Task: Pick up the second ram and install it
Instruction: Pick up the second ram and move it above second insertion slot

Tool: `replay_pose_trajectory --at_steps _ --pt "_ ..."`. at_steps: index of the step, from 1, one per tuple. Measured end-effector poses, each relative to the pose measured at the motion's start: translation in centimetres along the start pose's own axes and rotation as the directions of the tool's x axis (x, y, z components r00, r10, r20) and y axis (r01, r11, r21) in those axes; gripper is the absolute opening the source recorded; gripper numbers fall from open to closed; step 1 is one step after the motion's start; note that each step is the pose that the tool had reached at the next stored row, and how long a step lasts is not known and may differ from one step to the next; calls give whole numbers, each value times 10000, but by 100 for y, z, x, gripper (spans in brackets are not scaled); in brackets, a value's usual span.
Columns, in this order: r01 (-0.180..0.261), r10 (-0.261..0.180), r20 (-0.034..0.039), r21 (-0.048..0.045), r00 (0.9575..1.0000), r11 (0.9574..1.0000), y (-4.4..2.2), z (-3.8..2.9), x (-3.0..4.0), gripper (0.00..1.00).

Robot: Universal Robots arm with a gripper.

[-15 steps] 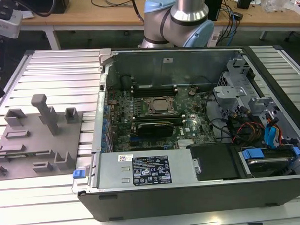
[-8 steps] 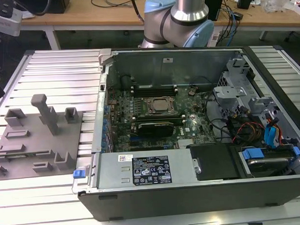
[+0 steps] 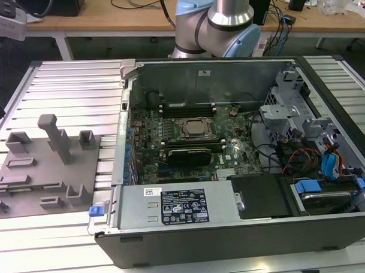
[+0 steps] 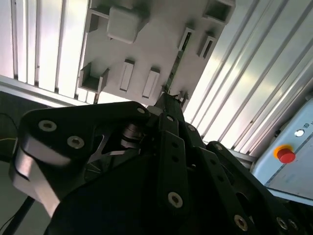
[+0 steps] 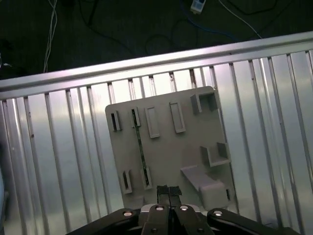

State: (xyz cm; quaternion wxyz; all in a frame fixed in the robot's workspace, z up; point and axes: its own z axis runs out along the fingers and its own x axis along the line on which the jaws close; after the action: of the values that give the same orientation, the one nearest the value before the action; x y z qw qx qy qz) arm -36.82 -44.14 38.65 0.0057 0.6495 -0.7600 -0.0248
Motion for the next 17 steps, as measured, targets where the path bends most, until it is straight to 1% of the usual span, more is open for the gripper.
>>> replay_pose_trajectory --at_steps 3,7,13,14,16,17 --pt "318 -318 -14 -8 9995 9995 0 0 0 11" --pt "713 -713 -31 -18 9974 9975 0 0 0 11" --pt "774 -774 -34 -19 9970 9970 0 0 0 11" --pt "775 -775 -34 -19 9970 9970 0 0 0 11" --pt "777 -777 -34 -19 9970 9970 0 0 0 24" --pt "778 -778 -34 -20 9970 9970 0 0 0 24"
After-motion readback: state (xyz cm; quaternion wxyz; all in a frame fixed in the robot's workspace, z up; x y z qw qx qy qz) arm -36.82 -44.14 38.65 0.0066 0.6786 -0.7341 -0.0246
